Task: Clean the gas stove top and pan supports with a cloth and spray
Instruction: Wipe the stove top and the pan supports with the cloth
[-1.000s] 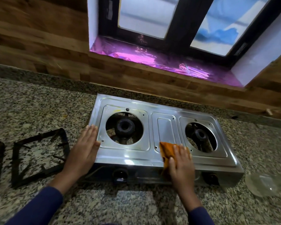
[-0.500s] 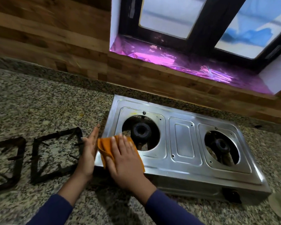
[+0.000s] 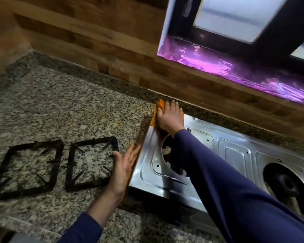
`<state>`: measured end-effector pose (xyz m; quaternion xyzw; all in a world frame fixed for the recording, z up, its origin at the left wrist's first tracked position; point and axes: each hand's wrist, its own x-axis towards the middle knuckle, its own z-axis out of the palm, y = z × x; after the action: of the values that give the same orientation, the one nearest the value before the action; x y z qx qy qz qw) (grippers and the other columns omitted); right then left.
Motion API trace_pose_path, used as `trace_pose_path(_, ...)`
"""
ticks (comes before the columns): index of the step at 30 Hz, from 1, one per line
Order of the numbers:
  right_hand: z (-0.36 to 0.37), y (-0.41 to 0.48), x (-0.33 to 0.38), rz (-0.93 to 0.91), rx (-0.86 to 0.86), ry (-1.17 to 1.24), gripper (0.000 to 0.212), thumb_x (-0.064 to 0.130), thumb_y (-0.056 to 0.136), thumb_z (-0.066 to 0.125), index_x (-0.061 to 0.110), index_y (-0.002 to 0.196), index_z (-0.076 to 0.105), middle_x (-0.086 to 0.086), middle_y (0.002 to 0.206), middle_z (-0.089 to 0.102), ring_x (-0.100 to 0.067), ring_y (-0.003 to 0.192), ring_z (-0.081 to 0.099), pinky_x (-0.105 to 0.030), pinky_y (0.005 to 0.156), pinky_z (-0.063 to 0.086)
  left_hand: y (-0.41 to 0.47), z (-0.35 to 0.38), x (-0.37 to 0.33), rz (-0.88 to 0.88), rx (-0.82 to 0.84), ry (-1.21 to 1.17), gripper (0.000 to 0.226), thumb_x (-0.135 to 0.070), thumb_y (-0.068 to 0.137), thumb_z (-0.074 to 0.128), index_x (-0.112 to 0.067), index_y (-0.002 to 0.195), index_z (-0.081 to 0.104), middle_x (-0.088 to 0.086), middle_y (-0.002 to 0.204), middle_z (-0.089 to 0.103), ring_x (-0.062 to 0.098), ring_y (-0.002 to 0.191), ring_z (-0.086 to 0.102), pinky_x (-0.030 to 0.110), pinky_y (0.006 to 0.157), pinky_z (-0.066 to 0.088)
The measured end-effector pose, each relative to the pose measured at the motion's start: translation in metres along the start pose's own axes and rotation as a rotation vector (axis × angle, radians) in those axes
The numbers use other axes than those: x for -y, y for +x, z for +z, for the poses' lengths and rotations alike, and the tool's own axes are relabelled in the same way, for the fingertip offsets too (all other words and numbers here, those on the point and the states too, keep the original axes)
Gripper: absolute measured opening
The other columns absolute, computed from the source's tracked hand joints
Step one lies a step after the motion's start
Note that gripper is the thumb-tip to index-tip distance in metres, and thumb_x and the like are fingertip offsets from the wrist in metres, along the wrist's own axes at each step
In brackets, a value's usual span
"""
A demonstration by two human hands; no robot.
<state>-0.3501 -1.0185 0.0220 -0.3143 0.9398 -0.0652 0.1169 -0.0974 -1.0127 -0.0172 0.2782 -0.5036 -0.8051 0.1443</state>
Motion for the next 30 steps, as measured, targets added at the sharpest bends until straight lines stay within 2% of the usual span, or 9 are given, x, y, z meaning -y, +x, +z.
trace_pose_path(4, 0.019, -0.053, 0.006, -0.127, -0.063, 0.019, 0.066, 0.044, 0.104, 0.023, 0.009, 0.157, 0.005, -0.015, 0.164, -0.001, -0.027, 0.152, -0.002, -0.041, 0.122, -0.003, 0.010, -0.016, 0.002, -0.015, -0.030, -0.062, 0.092, -0.083, 0.078, 0.003, -0.032, 0.145, 0.040, -0.008, 0.142, 0.054, 0.008, 0.133, 0.046, 0.036, 0.117, 0.022)
trace_pose_path(9, 0.048, -0.177, 0.004, -0.500, -0.014, 0.104, 0.065, 0.044, 0.100, 0.029, 0.017, 0.157, 0.016, -0.007, 0.165, 0.006, -0.023, 0.152, 0.004, -0.040, 0.123, 0.002, 0.027, -0.026, -0.011, -0.013, -0.086, -0.055, 0.086, -0.080, 0.080, 0.004, -0.032, 0.137, 0.047, -0.005, 0.140, 0.055, 0.010, 0.131, 0.048, 0.039, 0.116, 0.026)
trace_pose_path(12, 0.055, -0.223, -0.013, -0.672, -0.010, 0.038, 0.061, 0.042, 0.099, 0.036, 0.022, 0.156, 0.023, -0.003, 0.164, 0.017, -0.019, 0.151, 0.016, -0.037, 0.122, 0.009, 0.035, -0.016, -0.026, -0.007, -0.086, 0.060, 0.084, -0.072, 0.086, 0.001, -0.025, 0.143, 0.040, -0.003, 0.143, 0.050, 0.011, 0.134, 0.043, 0.036, 0.117, 0.024)
trace_pose_path(14, 0.056, -0.242, -0.031, -0.681, -0.051, 0.004, 0.061, 0.040, 0.098, 0.041, 0.023, 0.154, 0.027, -0.001, 0.162, 0.025, -0.017, 0.149, 0.023, -0.035, 0.119, 0.016, 0.037, -0.003, -0.034, 0.004, -0.070, 0.216, 0.082, -0.076, 0.085, 0.007, -0.028, 0.146, 0.036, -0.009, 0.148, 0.041, 0.010, 0.140, 0.034, 0.034, 0.117, 0.020)
trace_pose_path(17, 0.054, -0.260, -0.067, -0.567, -0.119, 0.054, 0.060, 0.039, 0.095, 0.046, 0.022, 0.152, 0.036, 0.001, 0.159, 0.031, -0.015, 0.147, 0.028, -0.034, 0.118, 0.019, 0.028, 0.023, -0.037, 0.056, -0.023, 0.616, 0.072, -0.070, 0.089, 0.012, -0.037, 0.151, 0.027, -0.024, 0.146, 0.023, 0.002, 0.136, 0.022, 0.033, 0.111, 0.019)
trace_pose_path(20, 0.049, -0.266, -0.105, -0.315, -0.165, 0.077, 0.059, 0.042, 0.097, 0.039, 0.021, 0.152, 0.036, 0.000, 0.160, 0.028, -0.018, 0.147, 0.026, -0.034, 0.118, 0.017, 0.020, 0.038, -0.023, 0.192, 0.025, 0.971, 0.070, -0.058, 0.093, 0.018, -0.026, 0.155, 0.014, -0.014, 0.160, -0.001, 0.003, 0.142, 0.002, 0.031, 0.115, 0.010)
trace_pose_path(22, 0.041, -0.259, -0.122, -0.114, -0.167, 0.076, 0.065, 0.049, 0.096, 0.025, 0.021, 0.155, 0.027, 0.003, 0.162, 0.015, -0.016, 0.150, 0.017, -0.029, 0.120, 0.007, 0.021, 0.037, -0.013, 0.269, 0.022, 1.205, 0.070, -0.054, 0.097, 0.018, -0.018, 0.156, 0.003, -0.005, 0.161, -0.013, 0.007, 0.144, -0.011, 0.028, 0.117, 0.003)
trace_pose_path(24, 0.034, -0.241, -0.132, 0.010, -0.145, 0.097, 0.068, 0.051, 0.096, 0.015, 0.023, 0.157, 0.013, 0.005, 0.162, 0.000, -0.014, 0.152, 0.003, -0.029, 0.121, -0.002, 0.021, 0.036, -0.011, 0.307, 0.010, 1.306, 0.067, -0.048, 0.101, 0.019, -0.014, 0.155, -0.003, 0.000, 0.161, -0.017, 0.010, 0.144, -0.018, 0.027, 0.117, -0.002)
trace_pose_path(30, 0.016, -0.151, -0.145, 0.256, -0.225, 0.161, 0.063, 0.040, 0.103, 0.027, 0.015, 0.158, 0.008, -0.008, 0.165, 0.005, -0.023, 0.152, 0.001, -0.042, 0.123, 0.001, 0.021, 0.036, -0.011, 0.341, 0.003, 1.453, 0.065, -0.040, 0.105, 0.022, -0.010, 0.153, -0.010, 0.003, 0.157, -0.025, 0.014, 0.141, -0.028, 0.028, 0.115, 0.000)
